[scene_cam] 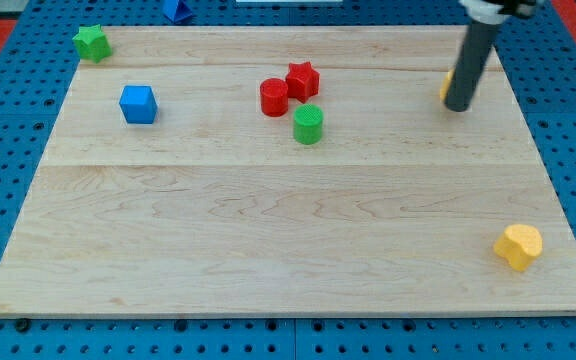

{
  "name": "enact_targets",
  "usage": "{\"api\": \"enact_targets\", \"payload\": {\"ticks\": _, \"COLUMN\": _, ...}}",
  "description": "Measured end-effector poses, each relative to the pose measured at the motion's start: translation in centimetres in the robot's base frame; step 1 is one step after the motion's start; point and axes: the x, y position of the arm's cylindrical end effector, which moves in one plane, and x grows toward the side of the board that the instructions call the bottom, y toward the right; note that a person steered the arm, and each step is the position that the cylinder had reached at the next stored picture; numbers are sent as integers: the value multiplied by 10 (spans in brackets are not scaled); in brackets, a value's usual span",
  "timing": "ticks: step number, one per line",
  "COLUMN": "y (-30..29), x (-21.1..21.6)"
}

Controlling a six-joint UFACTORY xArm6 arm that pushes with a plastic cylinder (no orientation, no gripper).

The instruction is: Move the yellow hexagon to the top right

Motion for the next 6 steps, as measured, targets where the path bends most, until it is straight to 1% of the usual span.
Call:
{"api": "enact_targets", "payload": {"ticks": 1, "y": -2, "x": 4}}
{"api": "enact_targets", "payload": {"ticks": 3, "y": 0, "x": -60}}
{"api": "enact_targets", "payload": {"ticks": 5, "y": 18, "x": -101}}
{"api": "enact_targets", "payload": {"ticks": 6, "y": 6, "x": -124}}
